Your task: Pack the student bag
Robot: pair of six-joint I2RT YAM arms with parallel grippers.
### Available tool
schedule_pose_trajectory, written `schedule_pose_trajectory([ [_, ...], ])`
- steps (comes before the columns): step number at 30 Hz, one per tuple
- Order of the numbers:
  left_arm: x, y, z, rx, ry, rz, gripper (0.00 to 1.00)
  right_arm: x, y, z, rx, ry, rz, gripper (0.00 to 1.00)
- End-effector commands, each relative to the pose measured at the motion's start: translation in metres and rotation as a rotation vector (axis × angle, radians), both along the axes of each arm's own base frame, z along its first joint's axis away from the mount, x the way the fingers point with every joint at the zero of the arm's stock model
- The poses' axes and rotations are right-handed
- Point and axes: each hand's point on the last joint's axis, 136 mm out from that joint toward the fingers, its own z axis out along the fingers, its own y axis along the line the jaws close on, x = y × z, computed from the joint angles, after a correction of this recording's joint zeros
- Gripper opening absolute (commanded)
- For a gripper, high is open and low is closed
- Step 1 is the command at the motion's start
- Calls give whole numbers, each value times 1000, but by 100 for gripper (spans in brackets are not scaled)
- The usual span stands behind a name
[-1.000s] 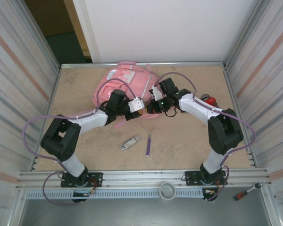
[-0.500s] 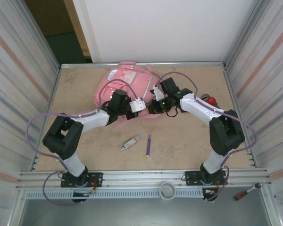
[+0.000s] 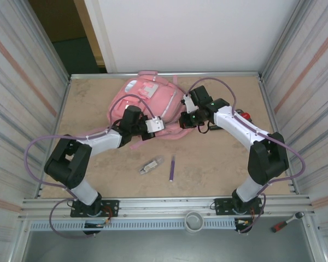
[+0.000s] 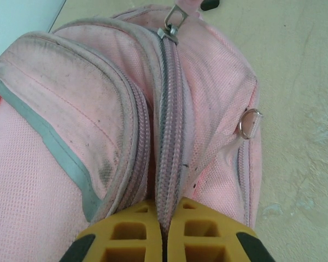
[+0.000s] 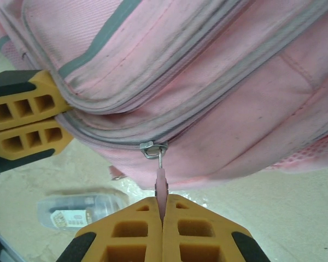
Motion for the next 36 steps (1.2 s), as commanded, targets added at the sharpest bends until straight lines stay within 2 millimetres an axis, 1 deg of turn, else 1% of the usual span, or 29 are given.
schedule_pose_trajectory([
  [1, 3, 17, 11, -13, -12, 32, 0, 1, -20, 7, -44, -20, -36, 0],
  [3, 0, 16, 10, -17, -3, 18, 0, 3, -16, 6, -20, -30, -36, 0],
  [6, -6, 15, 8, -16, 13, -11, 0, 11, -30, -5, -103, -32, -90, 0],
  [8, -12, 16, 9, -25, 27, -34, 0, 16, -39, -9, -151, -47, -123, 0],
  [14, -21, 25, 12, -40, 53, -64, 0, 31, -73, -15, -310, -102, -216, 0],
  [17, -24, 31, 14, -51, 53, -71, 0, 37, -81, -16, -345, -131, -245, 0],
  [21, -24, 45, 12, -31, 63, -44, 0, 45, -85, -15, -371, -168, -267, 0],
  [23, -19, 57, 6, 4, 70, -6, 1, 45, -70, -10, -309, -192, -226, 0],
  [24, -16, 61, 3, 20, 73, 15, 6, 42, -60, -6, -255, -202, -198, 0],
  [25, -14, 63, 2, 27, 76, 28, 17, 38, -45, 0, -171, -205, -153, 0],
  [26, -13, 63, 3, 23, 85, 36, 31, 32, -33, 5, -92, -197, -119, 0],
  [28, -14, 57, 10, -21, 115, 33, 52, 21, -15, 15, 20, -181, -66, 0],
  [30, -17, 51, 20, -69, 139, 29, 65, 9, -1, 24, 108, -171, -22, 0],
  [33, -26, 38, 40, -128, 149, 6, 71, -7, 11, 34, 181, -150, 17, 0],
  [36, -40, 14, 51, -129, 121, -37, 71, -17, 16, 41, 205, -149, 45, 0],
])
